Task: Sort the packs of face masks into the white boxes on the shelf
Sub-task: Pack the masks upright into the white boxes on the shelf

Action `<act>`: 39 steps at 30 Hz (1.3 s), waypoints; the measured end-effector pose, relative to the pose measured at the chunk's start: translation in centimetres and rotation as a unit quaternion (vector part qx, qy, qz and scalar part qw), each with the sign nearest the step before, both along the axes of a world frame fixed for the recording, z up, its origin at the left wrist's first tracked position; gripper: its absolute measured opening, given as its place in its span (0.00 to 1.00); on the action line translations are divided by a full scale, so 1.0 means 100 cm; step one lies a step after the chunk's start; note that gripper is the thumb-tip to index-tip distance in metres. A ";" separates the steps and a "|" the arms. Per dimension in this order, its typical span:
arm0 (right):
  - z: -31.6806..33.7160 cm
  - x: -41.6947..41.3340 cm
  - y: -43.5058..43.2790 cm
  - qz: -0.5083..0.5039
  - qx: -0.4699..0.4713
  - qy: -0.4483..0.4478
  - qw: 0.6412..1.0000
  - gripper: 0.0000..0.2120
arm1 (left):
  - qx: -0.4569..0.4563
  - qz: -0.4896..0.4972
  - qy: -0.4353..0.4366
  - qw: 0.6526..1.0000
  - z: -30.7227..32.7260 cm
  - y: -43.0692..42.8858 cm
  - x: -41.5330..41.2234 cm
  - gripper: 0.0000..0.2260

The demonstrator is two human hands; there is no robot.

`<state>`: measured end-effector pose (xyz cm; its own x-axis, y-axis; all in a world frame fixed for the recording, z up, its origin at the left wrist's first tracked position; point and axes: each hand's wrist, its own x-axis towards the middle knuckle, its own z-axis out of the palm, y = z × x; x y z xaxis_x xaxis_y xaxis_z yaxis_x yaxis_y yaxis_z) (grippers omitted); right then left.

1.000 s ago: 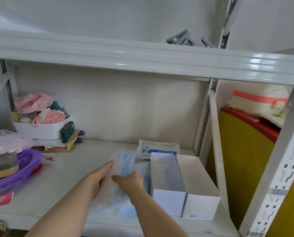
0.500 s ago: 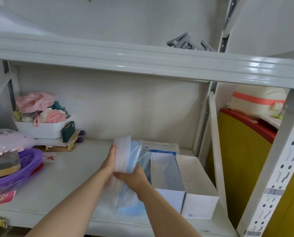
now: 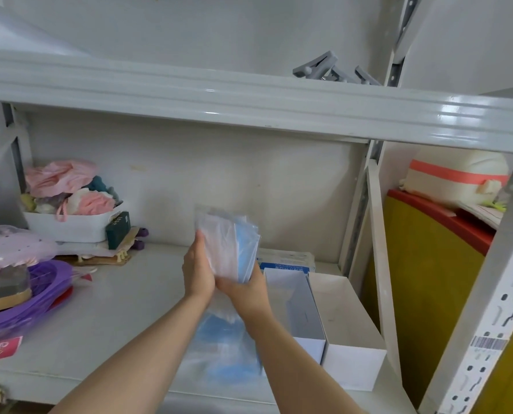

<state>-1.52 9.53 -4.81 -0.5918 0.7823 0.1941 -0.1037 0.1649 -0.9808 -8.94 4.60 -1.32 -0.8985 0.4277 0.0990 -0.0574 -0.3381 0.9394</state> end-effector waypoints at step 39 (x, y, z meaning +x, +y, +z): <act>0.115 0.107 0.057 0.043 -0.077 -0.563 0.822 0.12 | -0.378 -0.309 0.017 0.873 0.012 0.053 0.075 0.07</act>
